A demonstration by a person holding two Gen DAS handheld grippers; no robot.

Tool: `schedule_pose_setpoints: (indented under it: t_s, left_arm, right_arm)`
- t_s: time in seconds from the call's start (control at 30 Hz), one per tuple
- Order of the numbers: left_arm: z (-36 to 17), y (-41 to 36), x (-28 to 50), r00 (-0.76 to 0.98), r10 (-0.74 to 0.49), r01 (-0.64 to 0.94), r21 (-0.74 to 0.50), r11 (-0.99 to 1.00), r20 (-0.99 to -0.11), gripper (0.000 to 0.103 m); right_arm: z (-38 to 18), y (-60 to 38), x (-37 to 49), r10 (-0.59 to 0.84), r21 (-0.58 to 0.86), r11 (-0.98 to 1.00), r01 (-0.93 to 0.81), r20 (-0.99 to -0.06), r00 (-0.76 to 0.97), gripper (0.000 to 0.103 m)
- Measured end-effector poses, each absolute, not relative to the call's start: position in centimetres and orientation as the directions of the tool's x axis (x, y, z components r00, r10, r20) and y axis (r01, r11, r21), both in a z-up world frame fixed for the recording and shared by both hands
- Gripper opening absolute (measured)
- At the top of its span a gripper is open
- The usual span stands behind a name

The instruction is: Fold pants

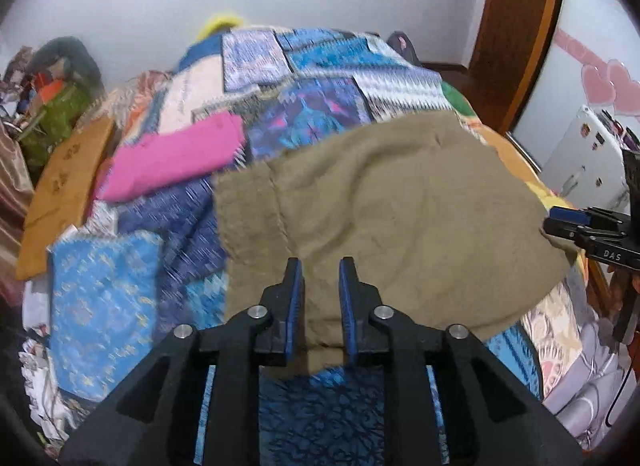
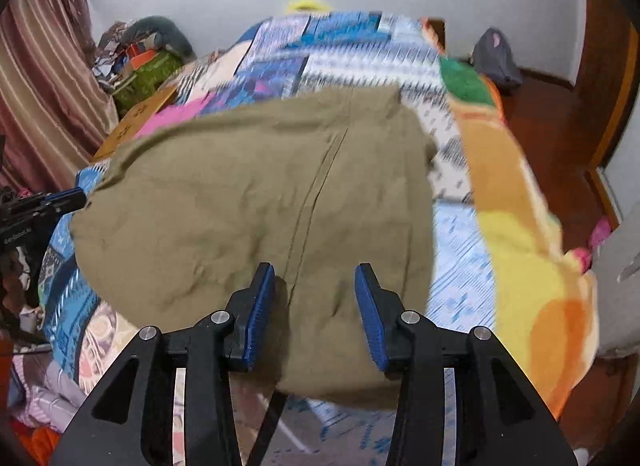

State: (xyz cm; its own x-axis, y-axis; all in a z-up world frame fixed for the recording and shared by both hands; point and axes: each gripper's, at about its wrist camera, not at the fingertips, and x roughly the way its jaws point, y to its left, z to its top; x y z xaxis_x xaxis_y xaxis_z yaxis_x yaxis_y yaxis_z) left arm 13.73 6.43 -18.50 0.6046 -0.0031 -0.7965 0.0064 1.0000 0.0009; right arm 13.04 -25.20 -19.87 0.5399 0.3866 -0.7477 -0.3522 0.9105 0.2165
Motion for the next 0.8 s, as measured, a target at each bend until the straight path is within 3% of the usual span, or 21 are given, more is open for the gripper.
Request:
schedule_pose_setpoints:
  t_s: [0.1,0.17,0.33,0.5,0.73,0.8]
  left_arm:
    - [-16.8,7.7,14.5,0.646,0.027,-0.022,0.017,1.000,-0.763,0.045]
    - [-16.1,8.9,15.7,0.658,0.060,-0.058,0.029,0.998,-0.750,0.051]
    - [-16.2,11.2,19.1,0.634,0.085,-0.100,0.028,0.995,-0.768,0.052]
    - [-17.0,12.1,22.5,0.621,0.090,-0.099,0.035,0.994,-0.778,0.064]
    - [-20.2,11.9,27.0,0.561,0.104,-0.059,0.086,0.995,-0.821,0.065]
    - [-21.1,12.0,28.0,0.538,0.100,-0.051,0.086,0.995,-0.837,0.070]
  right_arm:
    - [-18.6,-25.9,14.4,0.367,0.189,0.919,-0.345,-0.730,0.576,0.038]
    - [-18.2,-26.3,15.5,0.356,0.182,0.925,-0.335,-0.722,0.593,0.041]
    - [-17.8,-26.8,19.2,0.352,0.184,0.928,-0.324,-0.720,0.599,0.041]
    - [-18.1,-26.3,23.3,0.334,0.151,0.930,-0.335,-0.729,0.597,0.041]
    - [-20.4,-25.4,29.9,0.315,0.124,0.929,-0.350,-0.761,0.566,0.044]
    - [-21.3,-25.2,31.5,0.324,0.140,0.925,-0.353,-0.776,0.541,0.044]
